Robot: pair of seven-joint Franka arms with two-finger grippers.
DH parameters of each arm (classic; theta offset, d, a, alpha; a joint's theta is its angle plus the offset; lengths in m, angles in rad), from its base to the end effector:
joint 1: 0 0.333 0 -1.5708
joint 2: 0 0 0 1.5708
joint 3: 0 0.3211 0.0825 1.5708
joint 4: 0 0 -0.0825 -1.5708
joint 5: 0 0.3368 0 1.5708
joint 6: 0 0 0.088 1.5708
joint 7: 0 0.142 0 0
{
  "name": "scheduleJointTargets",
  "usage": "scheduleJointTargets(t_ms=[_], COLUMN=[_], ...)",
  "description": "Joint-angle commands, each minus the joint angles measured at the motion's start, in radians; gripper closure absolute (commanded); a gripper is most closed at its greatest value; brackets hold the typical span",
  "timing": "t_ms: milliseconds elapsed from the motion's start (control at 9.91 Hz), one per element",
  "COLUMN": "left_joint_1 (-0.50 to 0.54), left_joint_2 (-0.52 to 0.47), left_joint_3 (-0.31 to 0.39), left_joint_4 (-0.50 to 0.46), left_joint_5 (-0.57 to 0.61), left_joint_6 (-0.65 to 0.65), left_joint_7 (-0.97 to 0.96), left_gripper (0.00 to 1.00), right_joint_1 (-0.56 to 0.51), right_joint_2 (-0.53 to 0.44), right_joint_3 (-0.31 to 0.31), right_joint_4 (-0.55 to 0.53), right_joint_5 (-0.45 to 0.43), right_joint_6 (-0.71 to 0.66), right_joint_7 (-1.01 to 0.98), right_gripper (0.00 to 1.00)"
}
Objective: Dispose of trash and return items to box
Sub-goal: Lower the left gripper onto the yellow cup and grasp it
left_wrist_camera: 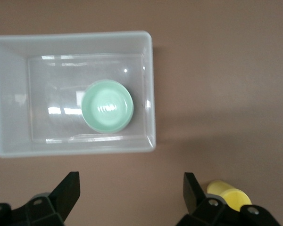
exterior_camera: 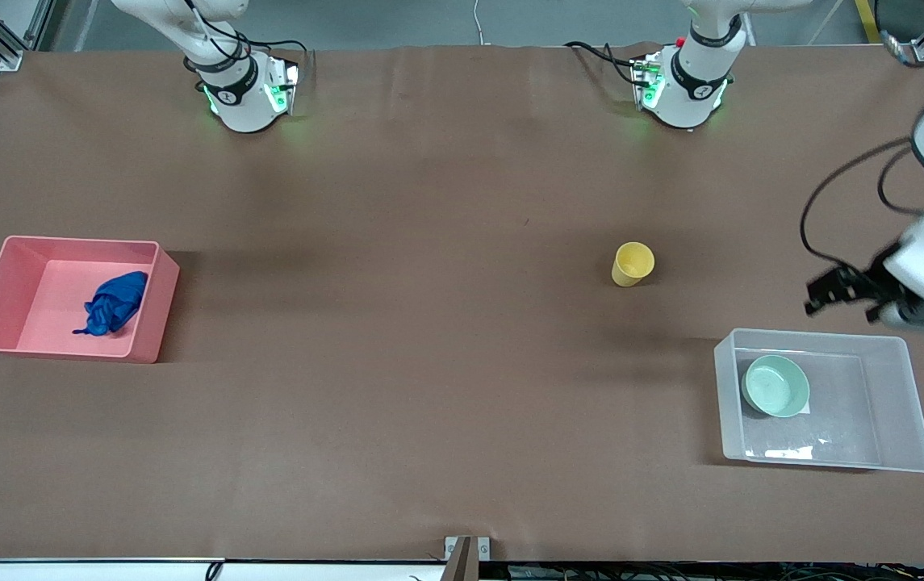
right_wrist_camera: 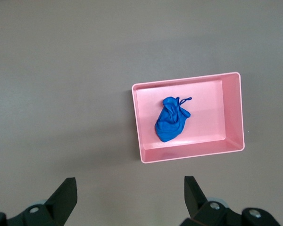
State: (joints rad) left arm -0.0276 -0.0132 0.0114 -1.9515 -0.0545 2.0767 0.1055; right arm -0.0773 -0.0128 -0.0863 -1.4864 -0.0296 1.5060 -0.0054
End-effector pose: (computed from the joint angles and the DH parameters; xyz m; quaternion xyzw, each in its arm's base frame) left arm 0.5289 -0.0130 0.4828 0.9961 -0.0491 0.0702 0.0217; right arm 0.4907 -0.0858 0.6309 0.9965 -0.0802 0.0149 0.0155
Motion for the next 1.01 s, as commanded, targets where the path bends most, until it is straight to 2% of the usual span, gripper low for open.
scheduleJointTargets(t_ms=[0, 303, 505, 908], left_joint_1=[0.002, -0.003, -0.003, -0.005], left_joint_2=[-0.132, -0.087, 0.004, 0.232], left_joint_3=[-0.085, -0.184, -0.228, -0.289], left_joint_4=[-0.231, -0.343, -0.391, -0.397], left_joint_5=[0.030, 0.030, 0.030, 0.030], left_joint_6=[0.028, 0.116, 0.219, 0.355], left_joint_7=[-0.123, -0.153, -0.162, -0.165], left_gripper=[0.01, 0.00, 0.01, 0.04], right_joint_1=[0.007, 0.010, 0.011, 0.011], right_joint_2=[-0.009, -0.009, -0.009, -0.009], right_joint_3=[0.005, 0.005, 0.005, 0.005], right_joint_4=[0.006, 0.009, 0.009, 0.008], right_joint_5=[-0.006, -0.004, 0.000, 0.000], right_joint_6=[0.008, 0.008, 0.008, 0.008], right_joint_7=[0.002, 0.002, -0.001, -0.001], right_gripper=[0.00, 0.00, 0.00, 0.00])
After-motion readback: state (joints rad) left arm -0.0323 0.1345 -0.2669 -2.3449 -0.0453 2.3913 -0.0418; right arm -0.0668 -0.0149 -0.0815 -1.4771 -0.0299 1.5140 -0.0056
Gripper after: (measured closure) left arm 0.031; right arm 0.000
